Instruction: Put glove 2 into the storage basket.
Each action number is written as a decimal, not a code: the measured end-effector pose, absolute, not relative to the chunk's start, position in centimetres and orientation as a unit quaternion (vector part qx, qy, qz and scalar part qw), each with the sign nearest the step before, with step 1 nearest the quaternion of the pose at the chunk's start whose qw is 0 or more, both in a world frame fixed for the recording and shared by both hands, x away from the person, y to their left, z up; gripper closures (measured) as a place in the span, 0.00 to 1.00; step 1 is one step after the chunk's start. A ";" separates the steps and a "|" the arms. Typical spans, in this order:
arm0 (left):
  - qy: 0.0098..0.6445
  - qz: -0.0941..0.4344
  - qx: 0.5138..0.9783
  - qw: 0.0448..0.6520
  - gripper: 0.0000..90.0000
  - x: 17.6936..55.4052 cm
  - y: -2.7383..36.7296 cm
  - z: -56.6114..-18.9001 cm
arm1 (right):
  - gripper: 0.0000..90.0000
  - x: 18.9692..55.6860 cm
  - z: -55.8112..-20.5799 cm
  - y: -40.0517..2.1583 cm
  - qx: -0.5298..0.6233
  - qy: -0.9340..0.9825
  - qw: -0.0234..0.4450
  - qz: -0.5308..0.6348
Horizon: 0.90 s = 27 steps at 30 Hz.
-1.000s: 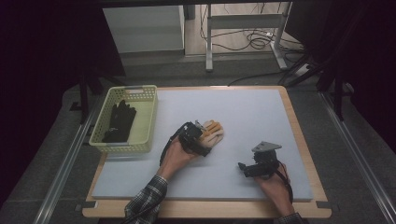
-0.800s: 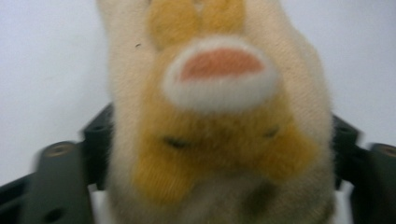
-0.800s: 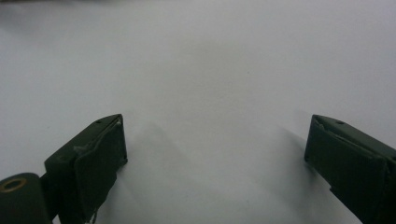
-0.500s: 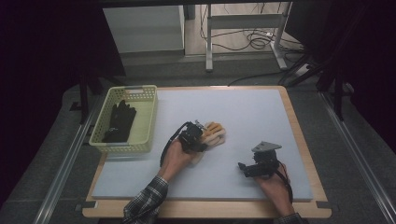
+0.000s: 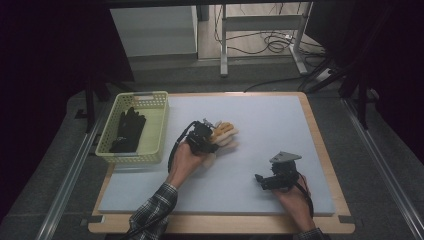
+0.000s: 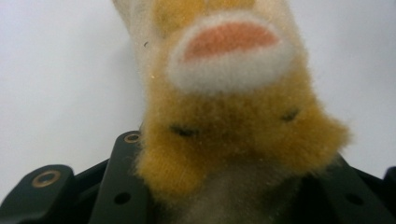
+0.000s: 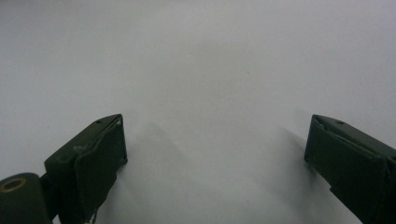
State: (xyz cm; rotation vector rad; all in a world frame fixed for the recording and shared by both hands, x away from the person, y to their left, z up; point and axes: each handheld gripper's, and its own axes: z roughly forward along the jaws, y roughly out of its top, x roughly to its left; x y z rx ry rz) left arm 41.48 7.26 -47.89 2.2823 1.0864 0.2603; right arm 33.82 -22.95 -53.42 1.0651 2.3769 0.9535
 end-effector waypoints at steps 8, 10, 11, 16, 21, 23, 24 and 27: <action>0.436 0.114 0.842 0.297 0.64 42.3 10.1 -44.9 | 0.06 33.8 -53.4 -23.0 0.377 0.843 0.183 0.338; 0.448 0.118 0.835 0.298 0.64 42.5 11.0 -44.2 | 0.06 33.8 -53.4 -22.9 0.377 0.842 0.184 0.339; 0.454 0.120 0.830 0.300 0.64 42.6 11.4 -43.9 | 0.06 33.8 -53.4 -22.9 0.377 0.842 0.184 0.339; 0.481 0.134 0.813 0.299 0.64 43.0 13.7 -42.7 | 0.06 33.8 -53.4 -22.9 0.377 0.842 0.184 0.339; 0.507 0.147 0.795 0.298 0.63 43.4 16.4 -41.7 | 0.06 33.8 -53.4 -22.9 0.377 0.842 0.184 0.339; 0.519 0.153 0.786 0.299 0.63 43.5 17.6 -41.4 | 0.06 33.8 -53.4 -22.9 0.377 0.842 0.184 0.339; 0.523 0.155 0.783 0.299 0.63 43.6 18.1 -41.3 | 0.06 33.8 -53.4 -22.9 0.377 0.842 0.184 0.339; 0.539 0.162 0.772 0.296 0.63 43.7 19.8 -41.1 | 0.06 33.8 -53.4 -22.9 0.377 0.842 0.184 0.339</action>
